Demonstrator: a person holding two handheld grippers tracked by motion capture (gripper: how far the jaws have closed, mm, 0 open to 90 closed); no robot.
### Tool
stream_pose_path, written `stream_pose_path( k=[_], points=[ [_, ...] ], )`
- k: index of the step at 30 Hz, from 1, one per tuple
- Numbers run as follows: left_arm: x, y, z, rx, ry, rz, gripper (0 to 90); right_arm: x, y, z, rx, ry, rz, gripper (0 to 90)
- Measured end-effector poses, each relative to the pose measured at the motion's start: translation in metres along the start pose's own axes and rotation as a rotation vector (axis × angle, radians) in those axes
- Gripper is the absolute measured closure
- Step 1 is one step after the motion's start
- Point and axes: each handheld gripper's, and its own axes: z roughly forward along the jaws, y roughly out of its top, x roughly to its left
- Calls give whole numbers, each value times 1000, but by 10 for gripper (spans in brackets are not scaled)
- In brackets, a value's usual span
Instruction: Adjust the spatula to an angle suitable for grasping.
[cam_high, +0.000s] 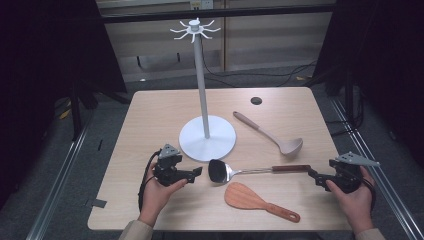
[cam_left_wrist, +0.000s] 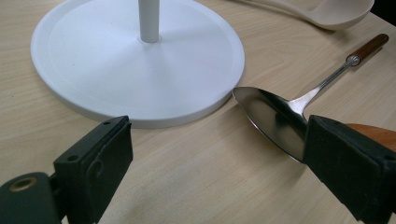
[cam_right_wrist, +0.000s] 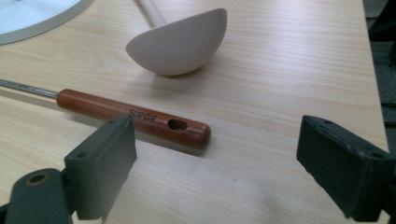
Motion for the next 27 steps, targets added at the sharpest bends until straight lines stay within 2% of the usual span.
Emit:
stream_pose_path(
  k=[9, 12, 13, 14, 15, 16, 17, 18, 19, 22, 23, 25, 27],
  points=[
    [1, 1, 1, -4, 3, 1, 86, -3, 0, 1, 1, -40, 8, 202],
    [3, 1, 1, 0, 8, 2, 87, -4, 0, 1, -1, -62, 15, 286],
    [3, 1, 1, 0, 8, 2, 88, -4, 0, 1, -1, -62, 15, 286],
    [3, 1, 0, 0, 9, 3, 88, -6, 0, 1, 14, -88, 28, 416],
    [3, 1, 0, -1, 9, 3, 89, -7, 0, 1, 13, -98, 38, 505],
    [3, 1, 0, -1, 9, 3, 89, -7, 0, 1, 13, -98, 38, 505],
    [3, 1, 0, 3, 13, 7, 90, -8, 1, 0, 31, -106, 46, 678],
    [3, 1, 0, 3, 13, 7, 90, -8, 1, 0, 31, -106, 46, 678],
    [3, 1, 1, 5, 14, 5, 91, -8, 1, 3, 36, -118, 53, 759],
    [3, 1, 1, 12, 15, 13, 91, -6, 0, 7, 59, -121, 41, 799],
    [2, 0, 2, 9, 15, 8, 91, -4, 0, 13, 84, -123, 29, 829],
    [2, 0, 3, 9, 13, 11, 92, -2, 0, 16, 95, -127, 28, 834],
    [2, 0, 2, 12, 13, 19, 93, 0, 0, 23, 101, -124, 64, 824]
  ],
)
